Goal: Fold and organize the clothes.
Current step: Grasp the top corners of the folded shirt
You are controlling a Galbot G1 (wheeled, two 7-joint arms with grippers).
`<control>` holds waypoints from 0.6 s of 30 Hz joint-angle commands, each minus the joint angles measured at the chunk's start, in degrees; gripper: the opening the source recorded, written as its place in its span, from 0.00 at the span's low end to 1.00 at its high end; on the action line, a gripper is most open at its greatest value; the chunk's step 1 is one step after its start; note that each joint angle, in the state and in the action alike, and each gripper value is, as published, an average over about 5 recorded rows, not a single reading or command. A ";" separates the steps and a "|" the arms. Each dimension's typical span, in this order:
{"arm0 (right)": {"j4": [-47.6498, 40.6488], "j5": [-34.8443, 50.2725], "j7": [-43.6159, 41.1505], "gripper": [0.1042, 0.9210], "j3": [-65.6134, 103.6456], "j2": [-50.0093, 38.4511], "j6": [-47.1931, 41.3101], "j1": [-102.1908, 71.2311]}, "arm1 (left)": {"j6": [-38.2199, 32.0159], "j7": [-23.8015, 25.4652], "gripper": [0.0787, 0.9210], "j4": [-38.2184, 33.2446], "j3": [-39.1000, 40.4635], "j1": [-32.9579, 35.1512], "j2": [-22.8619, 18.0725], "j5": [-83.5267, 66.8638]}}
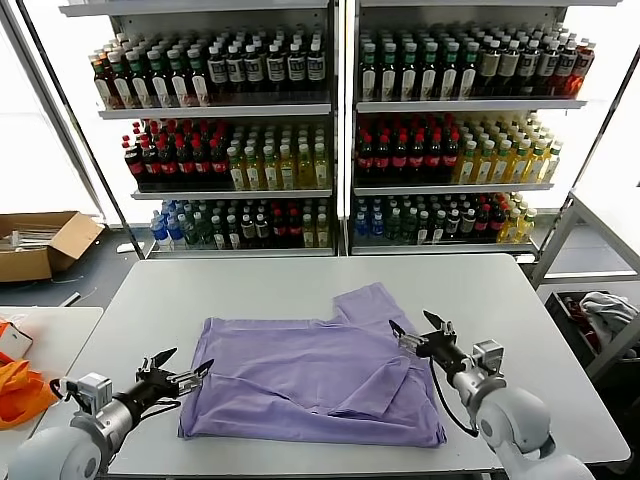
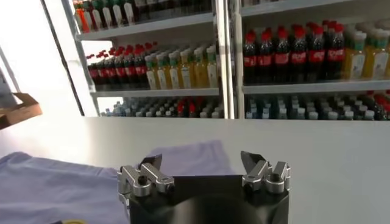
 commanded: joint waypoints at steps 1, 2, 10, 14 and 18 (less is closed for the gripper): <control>-15.66 -0.75 -0.05 0.88 -6.26 4.61 -3.85 15.27 | -0.02 1.02 0.88 15.53 8.97 -16.00 3.28 -2.77; -17.18 -1.07 0.33 0.88 -6.59 5.36 -4.20 16.18 | -0.03 1.03 0.88 16.76 9.66 -17.16 3.00 -2.76; -25.81 -2.59 1.05 0.88 -8.18 9.17 -5.06 21.02 | -0.09 1.30 0.88 25.12 13.55 -24.66 1.18 -2.63; -28.69 -3.95 1.27 0.88 -8.31 10.75 -5.08 22.88 | -0.25 1.69 0.88 28.23 14.91 -26.87 1.02 -2.46; -32.19 -5.80 1.51 0.87 -8.75 11.79 -5.09 24.91 | -0.20 1.72 0.88 30.09 15.73 -28.15 0.86 -2.40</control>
